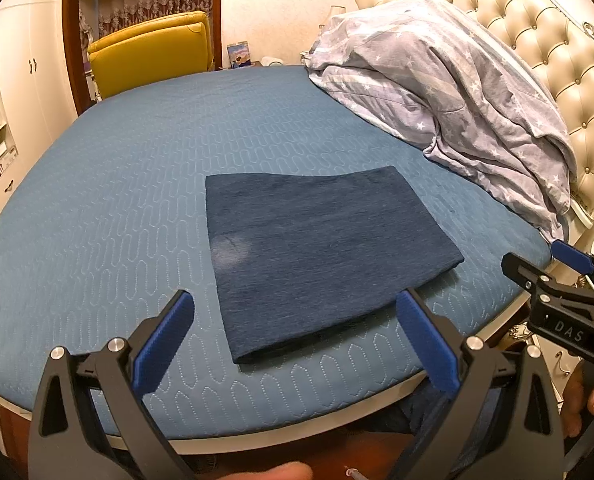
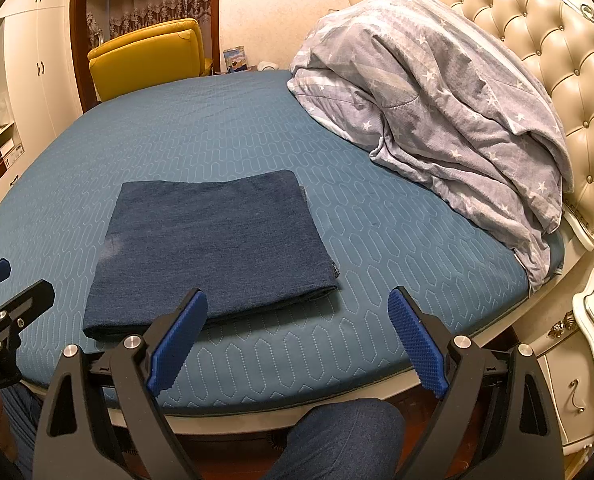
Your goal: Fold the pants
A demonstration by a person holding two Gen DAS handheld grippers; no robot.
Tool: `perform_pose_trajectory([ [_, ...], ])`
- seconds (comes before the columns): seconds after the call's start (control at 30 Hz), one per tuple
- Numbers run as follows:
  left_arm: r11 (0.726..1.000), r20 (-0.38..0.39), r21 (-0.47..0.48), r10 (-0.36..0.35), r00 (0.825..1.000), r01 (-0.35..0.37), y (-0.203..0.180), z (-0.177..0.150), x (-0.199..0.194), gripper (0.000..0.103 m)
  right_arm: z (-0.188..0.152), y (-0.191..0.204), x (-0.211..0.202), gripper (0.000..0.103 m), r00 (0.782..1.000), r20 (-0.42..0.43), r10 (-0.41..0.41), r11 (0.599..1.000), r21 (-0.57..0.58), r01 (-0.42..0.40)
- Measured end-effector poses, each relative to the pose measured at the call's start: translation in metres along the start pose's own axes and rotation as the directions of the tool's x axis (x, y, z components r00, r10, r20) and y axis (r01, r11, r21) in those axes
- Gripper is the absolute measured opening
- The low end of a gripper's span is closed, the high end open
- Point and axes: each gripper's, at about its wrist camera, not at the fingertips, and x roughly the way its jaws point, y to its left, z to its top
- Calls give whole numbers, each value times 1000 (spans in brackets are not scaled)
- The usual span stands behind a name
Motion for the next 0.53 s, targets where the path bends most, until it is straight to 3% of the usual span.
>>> perform_pose_trajectory([
  [0.2,999,33,40,0,999,-2,-9,1,8,101,0,-1,5,88,1000,-8,-4,1000,-5,4],
  [0.33,999,12,-16,-48,999,48,0,5,24,101,1,0,16,88,999,-26,-19,1000,-12,19],
  [0.53,994,-7,-103,-32,999,31,42,9,42,101,7,9,33,89,998,-48,-30,999,-22,29],
])
